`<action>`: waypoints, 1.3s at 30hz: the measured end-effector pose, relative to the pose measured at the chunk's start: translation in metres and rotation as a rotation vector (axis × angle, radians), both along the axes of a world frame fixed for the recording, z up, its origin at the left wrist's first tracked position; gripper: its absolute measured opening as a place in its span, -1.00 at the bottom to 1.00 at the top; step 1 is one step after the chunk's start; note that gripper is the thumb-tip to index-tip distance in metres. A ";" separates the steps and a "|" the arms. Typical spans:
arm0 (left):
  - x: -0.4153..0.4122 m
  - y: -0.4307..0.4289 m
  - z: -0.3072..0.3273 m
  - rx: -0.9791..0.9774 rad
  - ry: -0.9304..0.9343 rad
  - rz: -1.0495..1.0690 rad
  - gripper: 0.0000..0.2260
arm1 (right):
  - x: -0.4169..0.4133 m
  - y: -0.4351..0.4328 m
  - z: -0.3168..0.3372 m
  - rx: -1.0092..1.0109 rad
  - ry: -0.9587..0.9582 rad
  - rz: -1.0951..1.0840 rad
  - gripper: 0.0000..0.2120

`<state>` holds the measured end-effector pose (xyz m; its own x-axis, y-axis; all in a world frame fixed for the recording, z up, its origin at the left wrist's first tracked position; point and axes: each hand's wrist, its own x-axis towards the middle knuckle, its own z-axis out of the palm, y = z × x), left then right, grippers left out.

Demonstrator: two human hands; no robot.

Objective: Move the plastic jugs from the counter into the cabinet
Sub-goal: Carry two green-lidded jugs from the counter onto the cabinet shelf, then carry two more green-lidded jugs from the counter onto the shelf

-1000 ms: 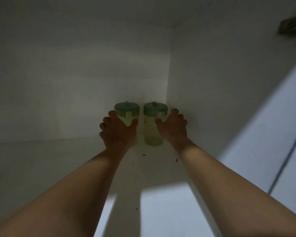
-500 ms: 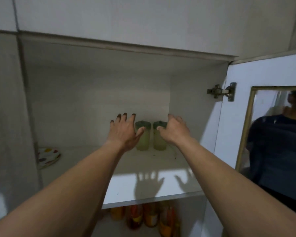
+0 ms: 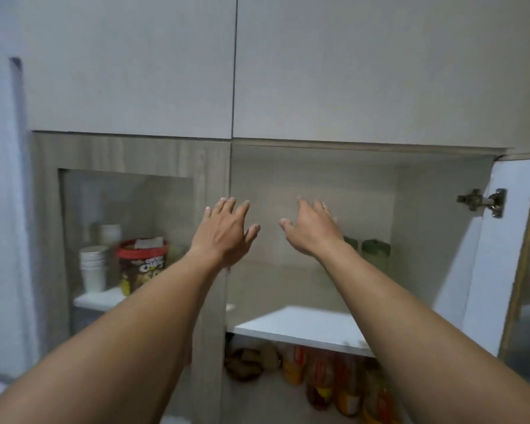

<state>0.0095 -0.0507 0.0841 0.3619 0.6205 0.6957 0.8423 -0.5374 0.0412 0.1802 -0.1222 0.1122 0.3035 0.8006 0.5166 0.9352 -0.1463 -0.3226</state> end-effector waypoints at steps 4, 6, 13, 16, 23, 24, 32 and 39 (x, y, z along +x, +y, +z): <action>-0.068 -0.020 -0.002 -0.017 -0.040 0.168 -0.41 | -0.058 0.006 0.002 0.001 -0.015 0.155 -0.32; -0.103 -0.033 -0.007 -0.028 -0.046 0.256 -0.41 | -0.089 0.010 0.000 -0.004 -0.010 0.242 -0.31; -0.236 -0.087 -0.037 -0.088 -0.028 0.549 -0.42 | -0.220 0.017 -0.028 -0.056 0.008 0.547 -0.29; -0.291 -0.108 -0.054 -0.125 -0.052 0.643 -0.42 | -0.275 0.014 -0.042 -0.095 0.002 0.650 -0.32; -0.406 -0.149 -0.091 -0.181 -0.113 0.840 -0.42 | -0.393 0.005 -0.068 -0.133 0.016 0.854 -0.38; -0.424 -0.154 -0.098 -0.189 -0.120 0.861 -0.42 | -0.412 0.006 -0.073 -0.140 0.018 0.874 -0.38; -0.522 -0.183 -0.153 -0.207 -0.298 0.957 -0.46 | -0.537 0.003 -0.128 -0.192 0.039 1.033 -0.40; -0.593 -0.187 -0.221 -0.270 -0.480 1.061 -0.46 | -0.637 0.021 -0.199 -0.313 0.026 1.128 -0.42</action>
<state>-0.5834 -0.2381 -0.1372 -0.6806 0.5996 0.4209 0.7283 0.4915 0.4775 -0.4571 -0.1017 -0.0872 -0.6526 0.7139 0.2537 0.5793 0.6860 -0.4402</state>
